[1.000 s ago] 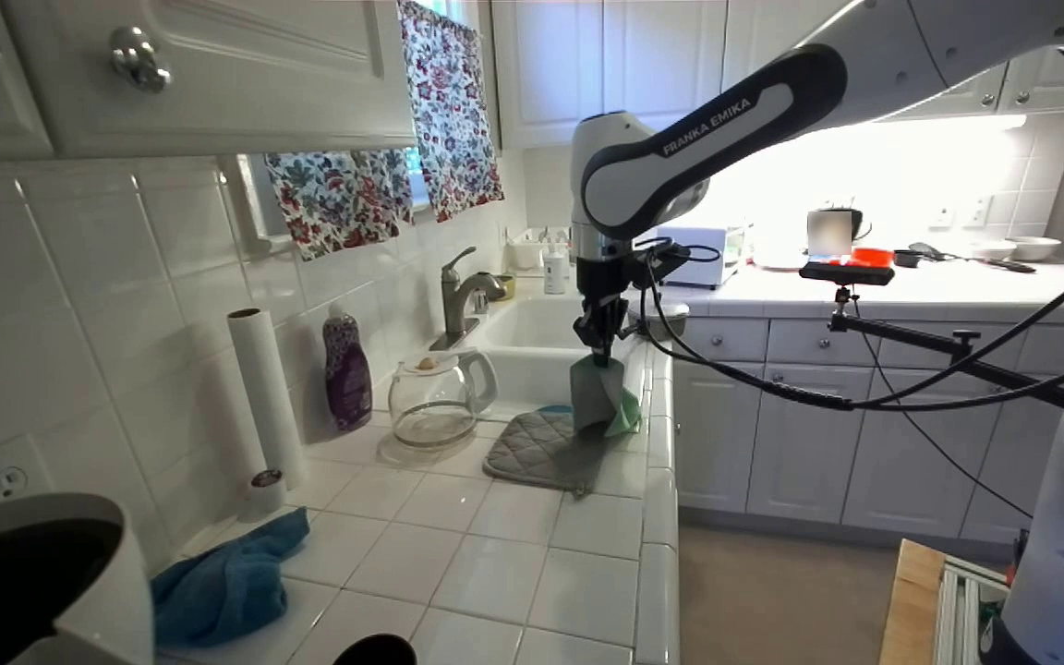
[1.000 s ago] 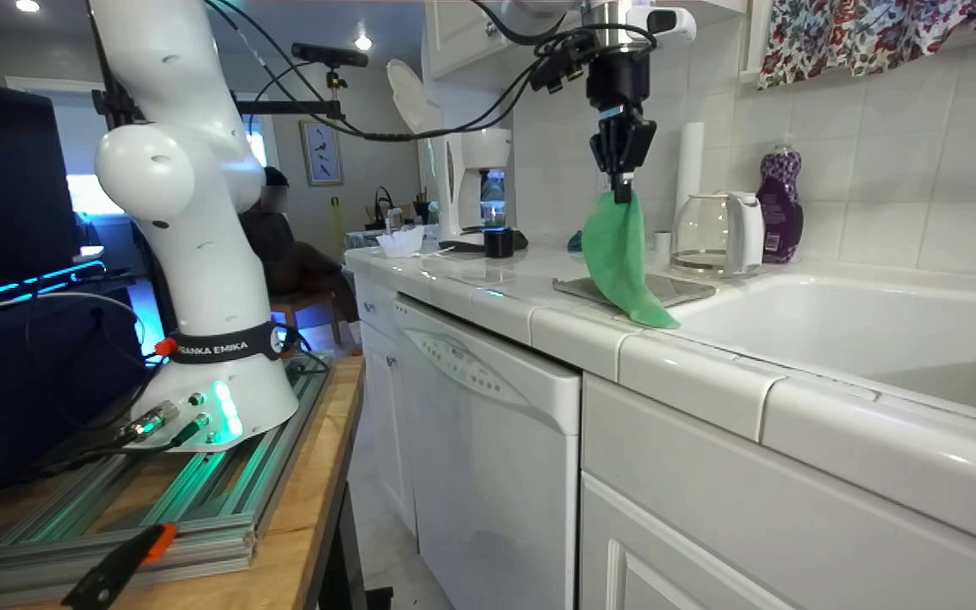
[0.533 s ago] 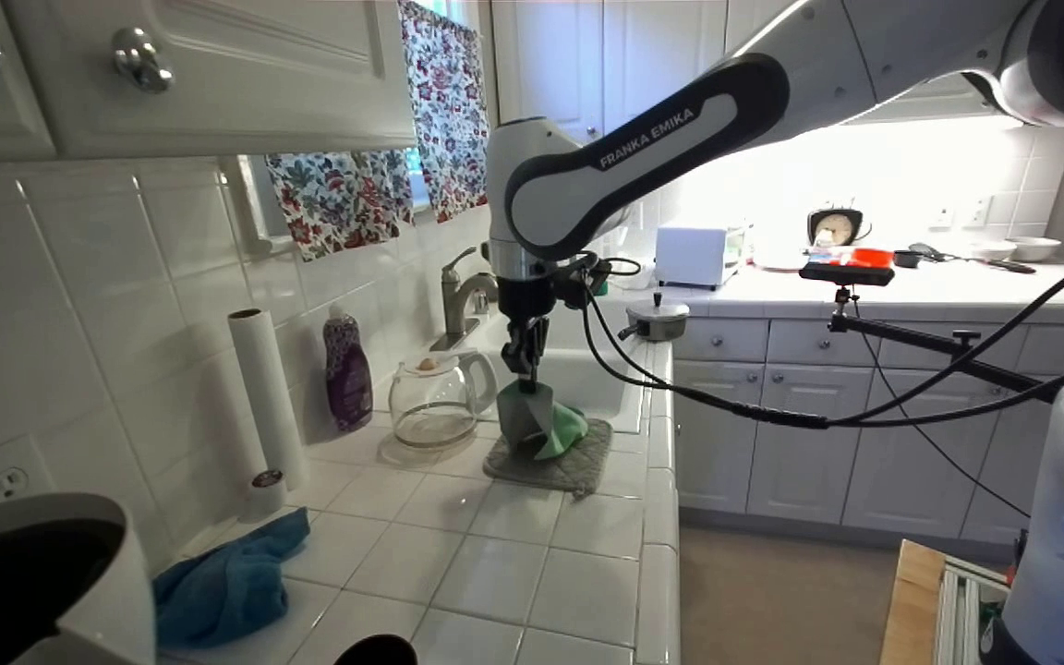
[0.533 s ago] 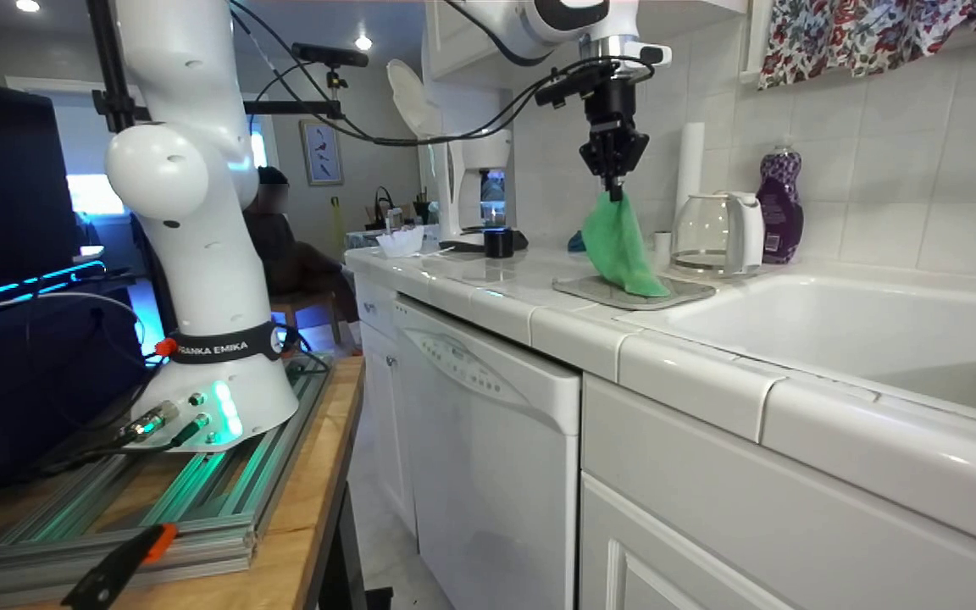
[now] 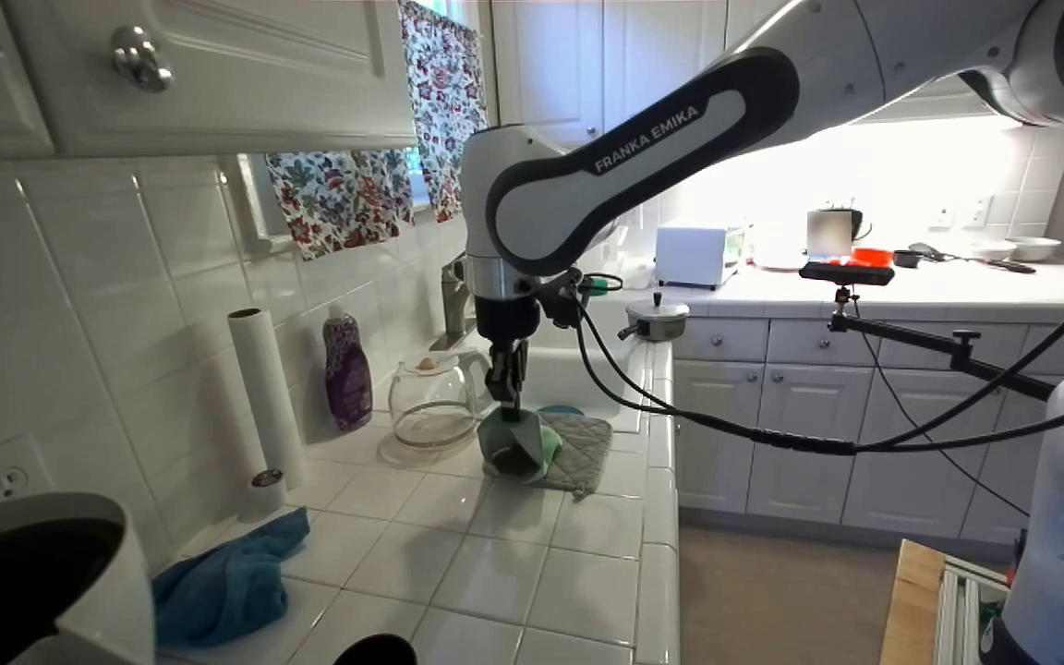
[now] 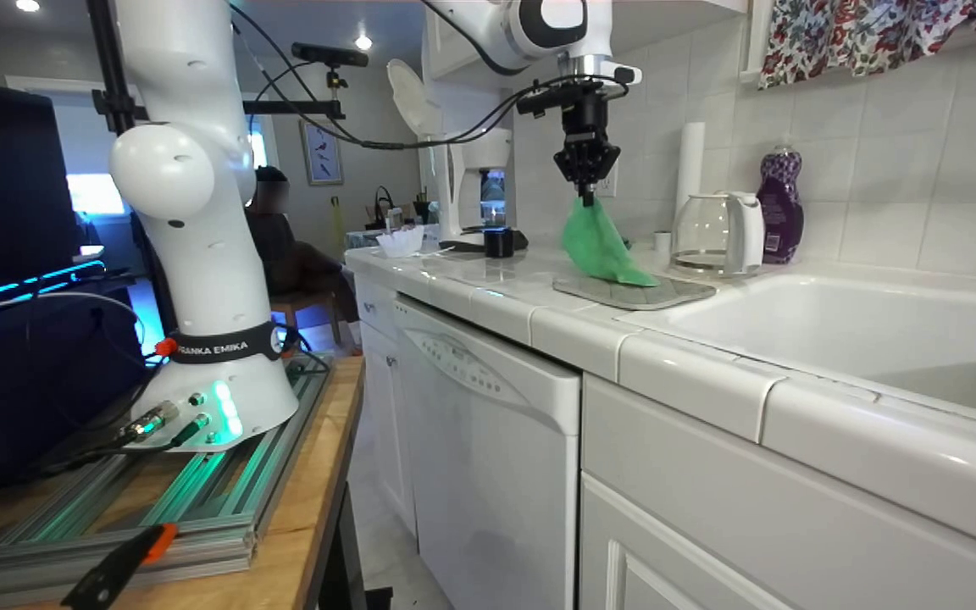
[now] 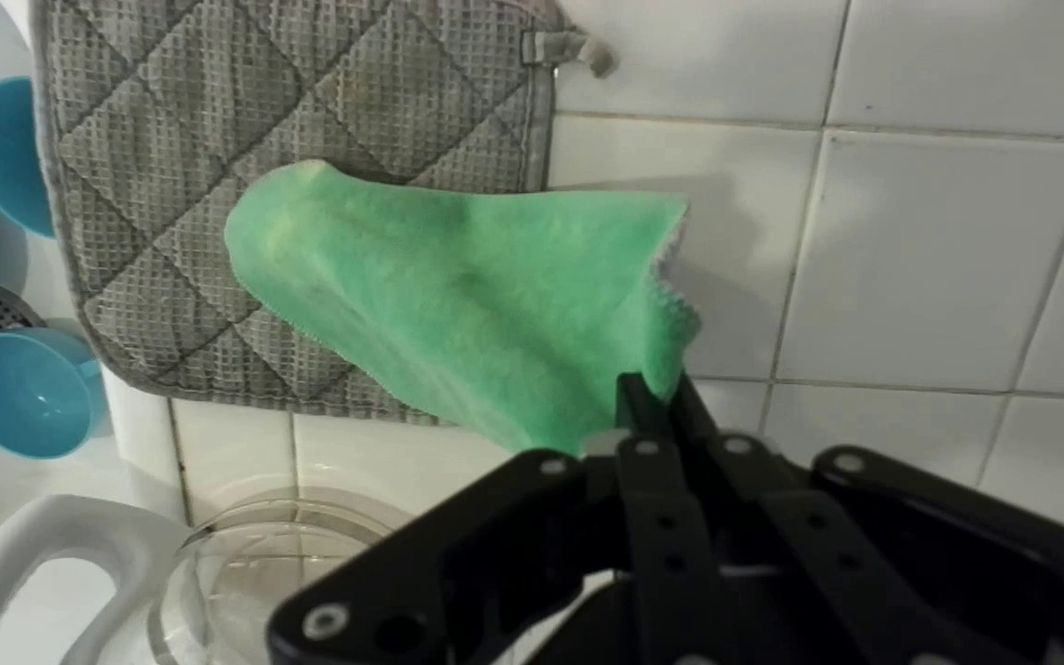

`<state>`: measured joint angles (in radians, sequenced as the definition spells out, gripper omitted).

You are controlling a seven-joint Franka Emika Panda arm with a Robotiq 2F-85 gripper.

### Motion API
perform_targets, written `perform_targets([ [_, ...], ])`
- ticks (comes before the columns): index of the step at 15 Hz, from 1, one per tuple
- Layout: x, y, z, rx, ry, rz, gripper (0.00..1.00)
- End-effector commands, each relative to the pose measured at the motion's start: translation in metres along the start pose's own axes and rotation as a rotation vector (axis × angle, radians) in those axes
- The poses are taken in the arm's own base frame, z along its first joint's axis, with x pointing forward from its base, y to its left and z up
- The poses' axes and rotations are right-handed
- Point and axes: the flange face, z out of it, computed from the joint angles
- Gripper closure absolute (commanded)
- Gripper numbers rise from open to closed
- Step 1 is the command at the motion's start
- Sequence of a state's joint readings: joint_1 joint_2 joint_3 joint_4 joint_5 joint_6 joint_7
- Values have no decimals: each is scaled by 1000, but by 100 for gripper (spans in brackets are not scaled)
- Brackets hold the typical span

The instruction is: Pick up the cloth and the pot, then put them on the left side of the counter

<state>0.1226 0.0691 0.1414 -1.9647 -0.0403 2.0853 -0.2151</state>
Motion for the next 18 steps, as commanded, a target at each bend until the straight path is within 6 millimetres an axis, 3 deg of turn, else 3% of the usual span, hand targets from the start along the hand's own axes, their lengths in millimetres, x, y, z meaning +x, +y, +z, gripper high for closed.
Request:
perform_targets([
  [1, 11, -26, 5, 94, 28, -168, 99],
  [4, 19, -57, 0, 110, 24, -325, 99],
  [7, 8, -63, 3, 110, -27, -330, 99],
  [10, -9, -44, 24, 122, -114, -249, 99],
  [13, -14, -9, 55, 72, -139, -189, 99],
  [15, -7, 11, 73, 28, -122, -191, 99],
  [18, 8, 19, 100, 5, -106, -204, 99],
])
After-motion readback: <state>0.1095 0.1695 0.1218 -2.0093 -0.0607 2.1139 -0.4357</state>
